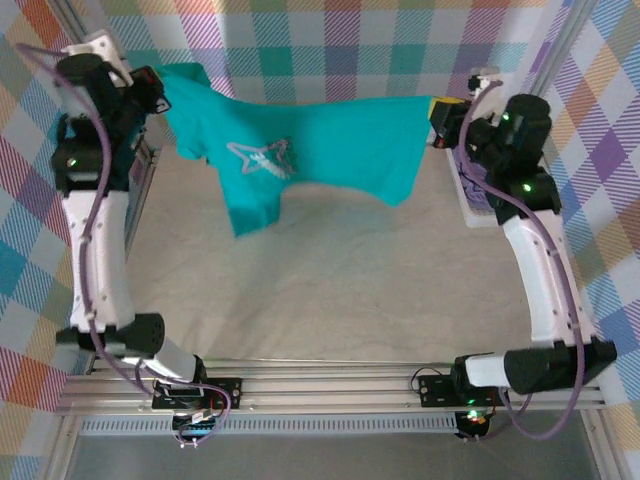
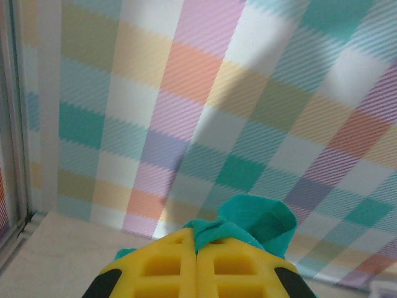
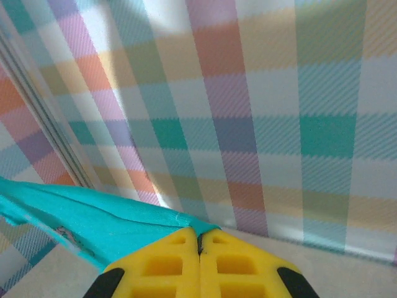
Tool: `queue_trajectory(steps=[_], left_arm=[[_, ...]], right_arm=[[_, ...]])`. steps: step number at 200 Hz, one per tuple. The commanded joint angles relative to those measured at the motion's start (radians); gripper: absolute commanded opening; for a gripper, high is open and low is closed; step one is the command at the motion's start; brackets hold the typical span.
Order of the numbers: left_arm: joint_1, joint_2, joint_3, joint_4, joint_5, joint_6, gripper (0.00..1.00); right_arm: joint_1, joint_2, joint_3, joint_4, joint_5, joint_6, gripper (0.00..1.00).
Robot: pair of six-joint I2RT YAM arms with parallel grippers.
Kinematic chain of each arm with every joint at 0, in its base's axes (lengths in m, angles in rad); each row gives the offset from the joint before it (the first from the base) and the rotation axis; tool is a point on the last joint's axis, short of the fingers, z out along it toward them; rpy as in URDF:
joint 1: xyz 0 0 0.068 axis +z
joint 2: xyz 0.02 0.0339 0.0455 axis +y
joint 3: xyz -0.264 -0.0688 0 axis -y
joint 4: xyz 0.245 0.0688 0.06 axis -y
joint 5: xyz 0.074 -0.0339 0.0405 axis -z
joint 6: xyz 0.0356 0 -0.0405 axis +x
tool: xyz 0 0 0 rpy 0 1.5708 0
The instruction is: Fold the inside-out t-shirt
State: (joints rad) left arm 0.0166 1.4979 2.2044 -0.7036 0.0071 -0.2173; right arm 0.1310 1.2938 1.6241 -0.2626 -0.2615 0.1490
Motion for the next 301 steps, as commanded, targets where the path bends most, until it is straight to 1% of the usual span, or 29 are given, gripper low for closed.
queue_trajectory(steps=[1, 39, 65, 77, 94, 123, 161, 190, 202, 217, 226, 235, 239, 244, 256, 271, 279, 288, 301], left_arm=[[0.011, -0.148, -0.028, 0.051, 0.03, -0.021, 0.0], [0.011, -0.422, -0.223, 0.129, 0.053, -0.029, 0.0], [0.011, -0.546, -0.262, 0.157, 0.034, -0.006, 0.0], [0.011, -0.563, -0.252, 0.159, 0.024, 0.002, 0.0], [0.011, -0.548, -0.227, 0.149, 0.027, 0.007, 0.0], [0.011, -0.475, -0.232, 0.161, 0.041, 0.011, 0.0], [0.011, -0.336, -0.332, 0.247, 0.055, 0.008, 0.0], [0.011, -0.204, -0.498, 0.414, 0.034, -0.019, 0.0], [0.009, -0.12, -0.546, 0.507, 0.025, -0.03, 0.0], [0.005, 0.029, -0.537, 0.543, 0.015, -0.028, 0.0], [0.001, 0.133, -0.503, 0.553, 0.0, -0.027, 0.0], [-0.001, 0.255, -0.435, 0.532, -0.008, -0.026, 0.0], [-0.002, 0.308, -0.387, 0.503, -0.009, -0.029, 0.09], [-0.001, 0.373, -0.32, 0.466, -0.007, -0.029, 0.16], [-0.002, 0.51, -0.158, 0.339, -0.005, -0.037, 0.26], [-0.003, 0.617, -0.014, 0.228, -0.007, -0.046, 0.38], [-0.003, 0.633, 0.006, 0.2, -0.01, -0.056, 0.45], [-0.004, 0.62, -0.015, 0.198, -0.001, -0.068, 0.52], [-0.009, 0.559, -0.109, 0.213, 0.009, -0.092, 0.62]], right_arm=[[-0.002, -0.133, -0.024, 0.014, 0.002, -0.035, 0.0], [-0.002, -0.346, -0.11, -0.031, -0.022, -0.022, 0.0], [-0.002, -0.453, -0.111, -0.075, -0.024, -0.02, 0.0], [-0.002, -0.481, -0.102, -0.089, -0.019, -0.022, 0.0], [-0.002, -0.493, -0.086, -0.099, -0.016, -0.025, 0.0], [-0.002, -0.45, -0.082, -0.093, -0.024, -0.025, 0.0], [-0.002, -0.333, -0.139, -0.033, -0.012, -0.046, 0.0], [-0.002, -0.166, -0.23, 0.103, 0.014, -0.058, 0.0], [-0.002, -0.052, -0.253, 0.168, 0.045, -0.061, 0.0], [-0.001, 0.143, -0.227, 0.24, 0.082, -0.064, 0.0], [-0.001, 0.278, -0.168, 0.263, 0.098, -0.05, 0.0], [-0.001, 0.422, -0.076, 0.252, 0.105, -0.037, 0.04], [0.001, 0.484, -0.028, 0.239, 0.109, -0.029, 0.06], [0.0, 0.558, 0.036, 0.212, 0.115, -0.013, 0.1], [0.001, 0.703, 0.193, 0.122, 0.126, -0.002, 0.16], [0.002, 0.804, 0.322, 0.024, 0.141, 0.002, 0.24], [0.0, 0.827, 0.354, -0.02, 0.143, -0.003, 0.27], [0.001, 0.828, 0.358, -0.062, 0.15, -0.008, 0.31], [0.002, 0.792, 0.31, -0.098, 0.142, -0.016, 0.36]])
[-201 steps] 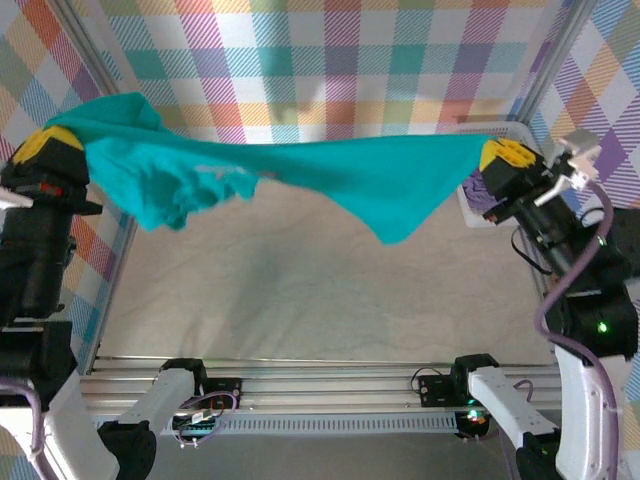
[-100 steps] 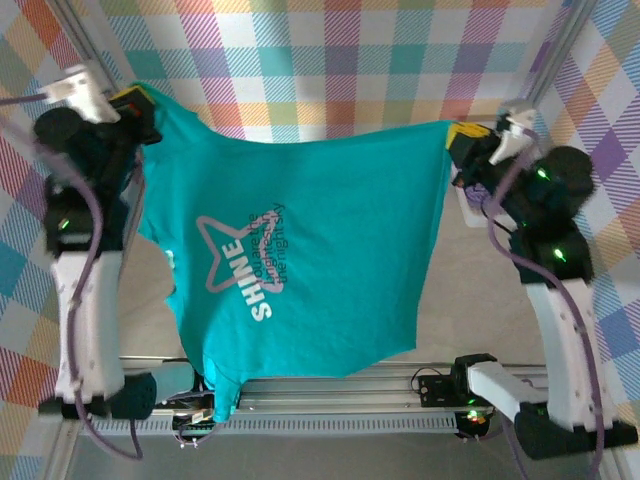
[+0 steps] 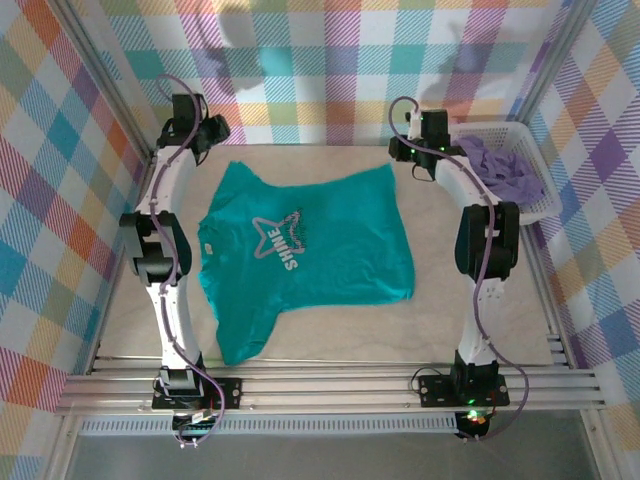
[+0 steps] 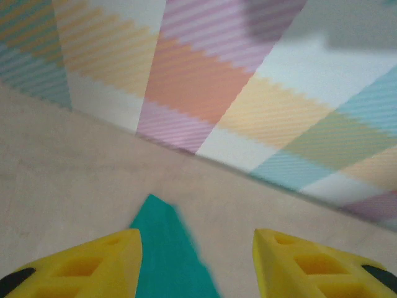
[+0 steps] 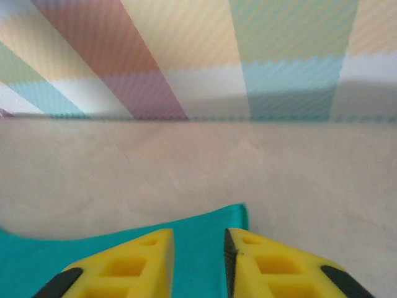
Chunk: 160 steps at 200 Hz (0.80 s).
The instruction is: Fold the inside-out t-shirt
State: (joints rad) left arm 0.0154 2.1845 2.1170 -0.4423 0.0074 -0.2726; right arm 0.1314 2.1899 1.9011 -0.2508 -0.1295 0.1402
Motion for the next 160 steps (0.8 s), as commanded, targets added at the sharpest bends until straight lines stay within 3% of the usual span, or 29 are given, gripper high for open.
queue_trajectory(steps=[1, 24, 42, 66, 82, 103, 121, 138, 160], left_arm=[[-0.008, -0.13, -0.032, -0.045, 0.01, -0.039, 0.63], [-0.031, -0.345, -0.368, 0.095, 0.061, -0.133, 0.66], [-0.08, -0.532, -0.676, 0.262, 0.118, -0.228, 0.66], [-0.188, -0.734, -0.995, 0.382, 0.146, -0.301, 0.66], [-0.293, -0.835, -1.14, 0.387, 0.137, -0.284, 0.66], [-0.461, -0.912, -1.283, 0.422, 0.165, -0.204, 0.65], [-0.645, -0.932, -1.368, 0.496, 0.143, -0.037, 0.65], [-0.813, -0.901, -1.403, 0.565, 0.08, 0.13, 0.64], [-0.929, -0.782, -1.346, 0.581, 0.044, 0.296, 0.64]], right_arm=[[0.002, -0.108, 0.025, -0.111, 0.01, -0.008, 0.36], [0.003, -0.24, -0.18, -0.161, -0.028, 0.024, 0.39], [0.026, -0.392, -0.436, -0.179, -0.019, 0.068, 0.4], [0.081, -0.618, -0.773, -0.229, 0.057, 0.128, 0.42], [0.082, -0.769, -0.956, -0.246, 0.038, 0.211, 0.44], [0.083, -0.941, -1.133, -0.266, 0.027, 0.319, 0.44], [0.083, -1.03, -1.249, -0.239, 0.008, 0.411, 0.44], [0.083, -1.024, -1.31, -0.208, 0.0, 0.452, 0.46], [0.082, -0.944, -1.31, -0.167, -0.042, 0.452, 0.46]])
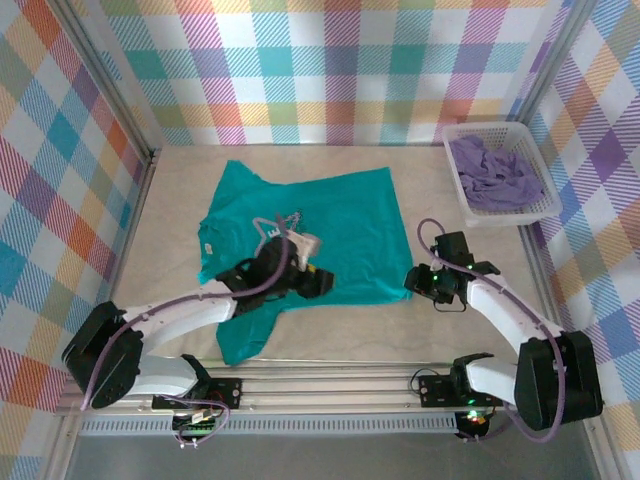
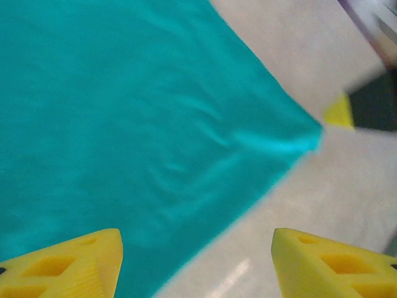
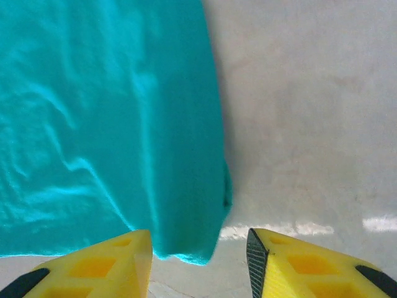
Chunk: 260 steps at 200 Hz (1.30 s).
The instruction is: Fold the inside-out t-shirt
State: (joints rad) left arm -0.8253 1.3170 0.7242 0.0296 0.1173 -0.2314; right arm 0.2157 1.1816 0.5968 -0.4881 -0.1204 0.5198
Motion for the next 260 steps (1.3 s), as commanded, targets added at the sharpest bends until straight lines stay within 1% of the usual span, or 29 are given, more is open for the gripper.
queue_trajectory(steps=[1, 15, 29, 40, 50, 65, 77, 89, 107, 120, 134, 168, 184, 193, 209, 225, 237, 246, 260], left_arm=[[-0.092, 0.093, 0.052, 0.106, -0.067, 0.262, 0.64], [-0.143, 0.189, 0.098, 0.105, -0.088, 0.343, 0.65], [-0.172, 0.291, 0.142, 0.104, -0.086, 0.382, 0.65], [-0.185, 0.359, 0.169, 0.114, -0.089, 0.391, 0.64], [-0.19, 0.411, 0.191, 0.118, -0.096, 0.397, 0.64], [-0.192, 0.473, 0.217, 0.113, -0.107, 0.4, 0.64], [-0.192, 0.511, 0.226, 0.113, -0.124, 0.401, 0.62], [-0.192, 0.541, 0.23, 0.117, -0.135, 0.397, 0.6], [-0.19, 0.587, 0.239, 0.12, -0.138, 0.385, 0.56], [-0.19, 0.617, 0.248, 0.121, -0.129, 0.371, 0.49], [-0.189, 0.638, 0.253, 0.131, -0.113, 0.357, 0.4], [-0.174, 0.66, 0.257, 0.142, -0.064, 0.317, 0.11], [-0.154, 0.657, 0.253, 0.145, -0.026, 0.296, 0.03], [-0.138, 0.65, 0.244, 0.156, 0.009, 0.28, 0.0], [-0.105, 0.633, 0.214, 0.203, 0.086, 0.237, 0.0], [-0.073, 0.622, 0.189, 0.251, 0.156, 0.194, 0.0], [-0.054, 0.619, 0.172, 0.287, 0.196, 0.162, 0.0], [-0.041, 0.619, 0.164, 0.303, 0.215, 0.145, 0.0], [-0.031, 0.62, 0.161, 0.31, 0.228, 0.137, 0.0]], right_arm=[[-0.002, 0.075, -0.005, 0.072, -0.052, 0.072, 0.46], [-0.002, 0.119, 0.002, 0.108, -0.079, 0.071, 0.46], [-0.004, 0.154, 0.011, 0.136, -0.084, 0.061, 0.43], [-0.004, 0.171, 0.024, 0.155, -0.095, 0.049, 0.36], [-0.003, 0.173, 0.046, 0.15, -0.095, 0.034, 0.27], [-0.004, 0.167, 0.095, 0.112, -0.074, -0.005, 0.16], [-0.004, 0.172, 0.14, 0.08, -0.062, -0.036, 0.1], [-0.005, 0.191, 0.186, 0.051, -0.064, -0.065, 0.09], [-0.001, 0.247, 0.258, -0.004, -0.064, -0.112, 0.1], [0.002, 0.289, 0.301, -0.032, -0.059, -0.143, 0.11], [0.007, 0.335, 0.345, -0.054, -0.054, -0.17, 0.14], [0.015, 0.475, 0.491, -0.059, -0.068, -0.211, 0.22], [0.019, 0.553, 0.586, -0.087, -0.055, -0.241, 0.26], [0.019, 0.588, 0.634, -0.108, -0.018, -0.254, 0.28], [0.019, 0.631, 0.698, -0.146, 0.044, -0.282, 0.31], [0.018, 0.638, 0.72, -0.169, 0.112, -0.299, 0.36], [0.017, 0.634, 0.723, -0.184, 0.15, -0.309, 0.37], [0.016, 0.62, 0.714, -0.195, 0.16, -0.315, 0.37], [0.017, 0.577, 0.669, -0.19, 0.121, -0.321, 0.38]])
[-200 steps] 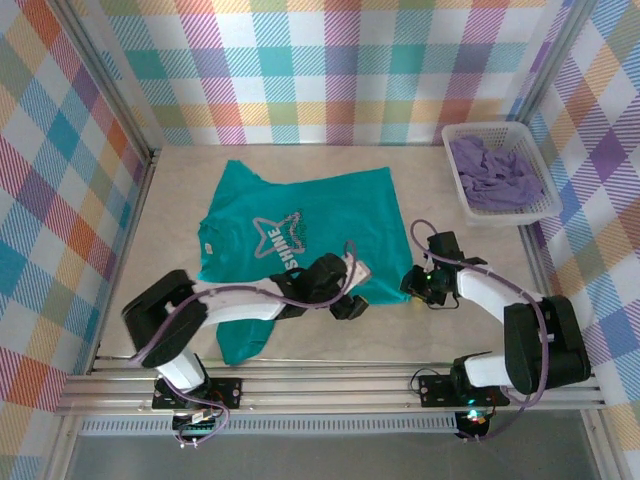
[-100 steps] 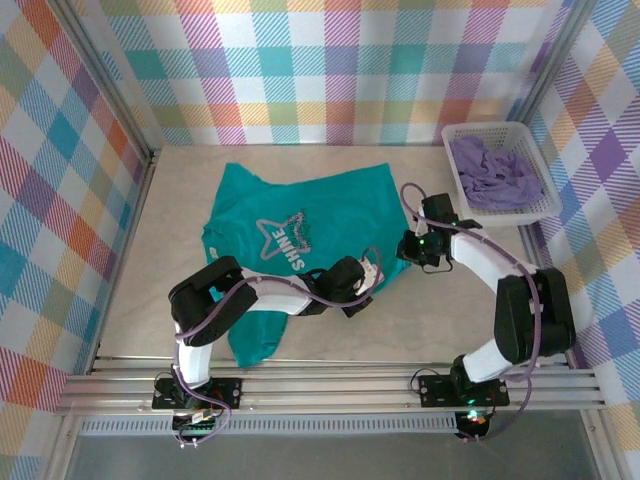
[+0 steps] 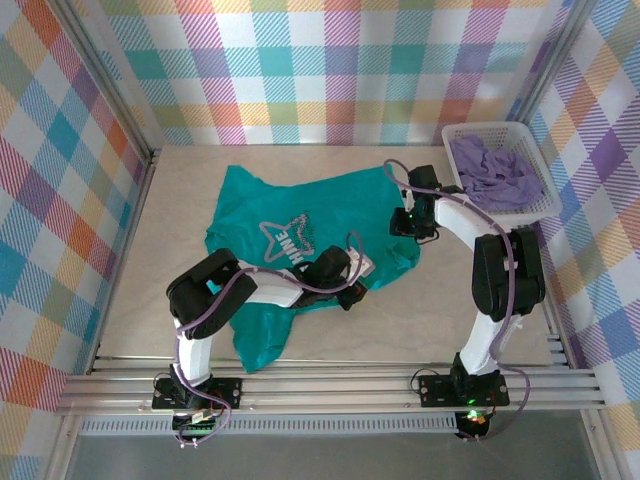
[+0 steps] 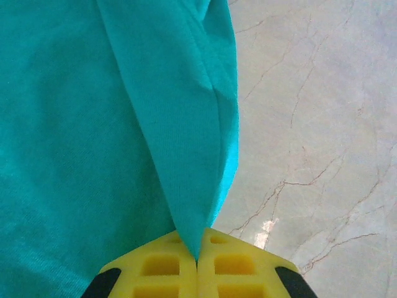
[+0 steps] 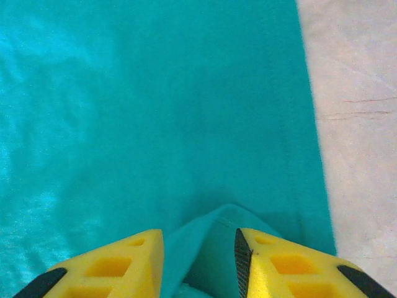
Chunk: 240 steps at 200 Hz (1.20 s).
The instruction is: Fold the inside-out t-shirt
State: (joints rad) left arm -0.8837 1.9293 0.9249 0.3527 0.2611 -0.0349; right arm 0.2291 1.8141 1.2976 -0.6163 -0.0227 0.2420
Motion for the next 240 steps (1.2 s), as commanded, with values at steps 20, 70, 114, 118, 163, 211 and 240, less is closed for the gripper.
queue_trajectory(steps=[20, 70, 114, 118, 163, 211, 240], left_arm=[[0.031, 0.01, -0.038, -0.017, 0.086, -0.06, 0.0], [0.031, 0.019, -0.032, -0.015, 0.101, -0.067, 0.0], [0.031, 0.014, -0.034, -0.014, 0.101, -0.069, 0.0], [0.03, 0.014, -0.034, -0.013, 0.101, -0.069, 0.0], [0.031, 0.014, -0.034, -0.015, 0.102, -0.069, 0.0], [0.03, 0.013, -0.033, -0.02, 0.099, -0.069, 0.0], [0.031, -0.004, -0.028, -0.036, 0.087, -0.071, 0.0]], right_arm=[[0.012, -0.131, -0.13, -0.013, -0.087, -0.061, 0.39], [0.078, -0.089, -0.147, -0.006, -0.042, -0.109, 0.42], [0.101, -0.045, -0.106, -0.011, 0.005, -0.15, 0.42], [0.102, -0.042, -0.103, -0.011, 0.011, -0.15, 0.42], [0.103, -0.039, -0.093, 0.0, 0.062, -0.174, 0.26], [0.102, -0.051, -0.099, -0.014, 0.066, -0.178, 0.09], [0.099, -0.118, -0.101, -0.061, 0.061, -0.182, 0.01]])
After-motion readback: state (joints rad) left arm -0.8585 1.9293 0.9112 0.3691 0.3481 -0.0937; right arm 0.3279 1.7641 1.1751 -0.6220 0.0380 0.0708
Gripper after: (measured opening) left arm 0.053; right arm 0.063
